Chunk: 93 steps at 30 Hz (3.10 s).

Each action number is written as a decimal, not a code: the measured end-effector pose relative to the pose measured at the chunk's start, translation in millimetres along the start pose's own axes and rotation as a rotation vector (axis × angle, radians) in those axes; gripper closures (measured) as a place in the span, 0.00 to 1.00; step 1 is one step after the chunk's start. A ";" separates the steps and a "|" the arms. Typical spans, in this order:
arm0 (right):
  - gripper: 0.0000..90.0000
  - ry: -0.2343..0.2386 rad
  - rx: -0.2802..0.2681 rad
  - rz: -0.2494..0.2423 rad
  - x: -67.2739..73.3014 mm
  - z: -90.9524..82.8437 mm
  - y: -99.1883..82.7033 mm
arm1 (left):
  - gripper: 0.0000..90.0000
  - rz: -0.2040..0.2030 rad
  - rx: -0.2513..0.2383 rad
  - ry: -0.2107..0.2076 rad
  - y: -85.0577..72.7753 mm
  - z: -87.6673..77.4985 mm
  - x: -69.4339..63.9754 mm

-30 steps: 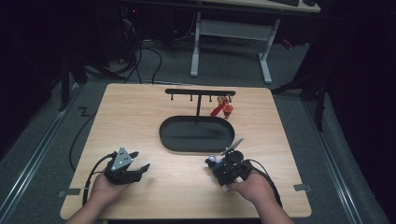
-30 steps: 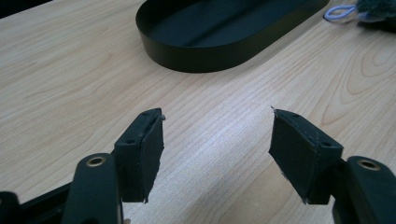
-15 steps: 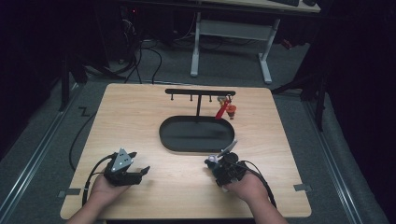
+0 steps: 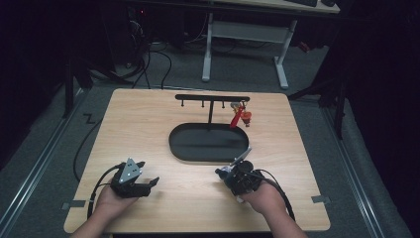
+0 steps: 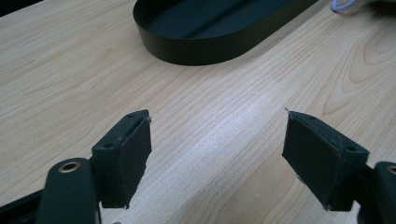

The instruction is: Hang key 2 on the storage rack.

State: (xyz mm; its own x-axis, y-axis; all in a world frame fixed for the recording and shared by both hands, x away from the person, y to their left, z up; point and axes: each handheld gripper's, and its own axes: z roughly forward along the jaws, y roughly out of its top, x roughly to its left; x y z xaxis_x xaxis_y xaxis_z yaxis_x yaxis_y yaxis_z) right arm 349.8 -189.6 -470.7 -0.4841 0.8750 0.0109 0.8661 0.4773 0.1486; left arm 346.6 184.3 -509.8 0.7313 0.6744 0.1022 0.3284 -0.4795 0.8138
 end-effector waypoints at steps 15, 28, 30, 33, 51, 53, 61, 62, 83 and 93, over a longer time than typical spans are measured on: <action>0.53 0.008 -0.021 0.020 -7.3 -45.4 3.2 | 0.27 0.007 -0.002 -0.005 0.4 1.7 -2.5; 0.53 0.014 -0.057 0.035 -6.5 -77.6 12.6 | 0.27 -0.005 -0.011 -0.009 0.7 0.0 -4.0; 0.53 0.016 -0.054 0.023 -8.5 -79.3 14.9 | 0.27 0.008 -0.018 -0.005 2.0 0.4 -4.0; 0.53 0.028 -0.047 0.044 -12.6 -82.3 19.2 | 0.27 -0.008 -0.020 -0.013 3.0 2.3 -1.6; 0.53 0.066 -0.027 0.056 -29.9 -124.8 60.7 | 0.28 0.012 -0.015 -0.027 3.3 2.4 -2.7; 0.53 0.068 -0.027 0.050 -29.7 -127.7 65.4 | 0.28 0.008 -0.015 -0.030 3.7 3.2 -2.0; 0.53 0.068 -0.042 0.075 -37.7 -142.1 87.4 | 0.28 0.014 0.003 -0.032 1.4 4.8 -1.1; 0.53 0.067 -0.044 0.078 -38.6 -142.7 90.5 | 0.28 0.012 -0.003 -0.028 1.3 3.5 -0.8; 0.53 0.053 -0.088 0.109 -44.4 -146.9 133.1 | 0.28 0.014 -0.015 -0.023 3.0 2.5 0.2; 0.53 -0.032 -0.107 0.140 -47.6 -143.7 135.3 | 0.28 0.020 -0.014 -0.023 3.6 2.2 0.2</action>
State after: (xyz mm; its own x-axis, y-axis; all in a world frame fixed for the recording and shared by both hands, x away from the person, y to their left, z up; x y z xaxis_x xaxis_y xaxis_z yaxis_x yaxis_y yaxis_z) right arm 472.1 -178.4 -309.0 -0.3536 0.9354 0.0080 0.9059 0.3403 0.2523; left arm 349.2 181.4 -508.2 0.7512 0.6515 0.1057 0.3052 -0.4848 0.8196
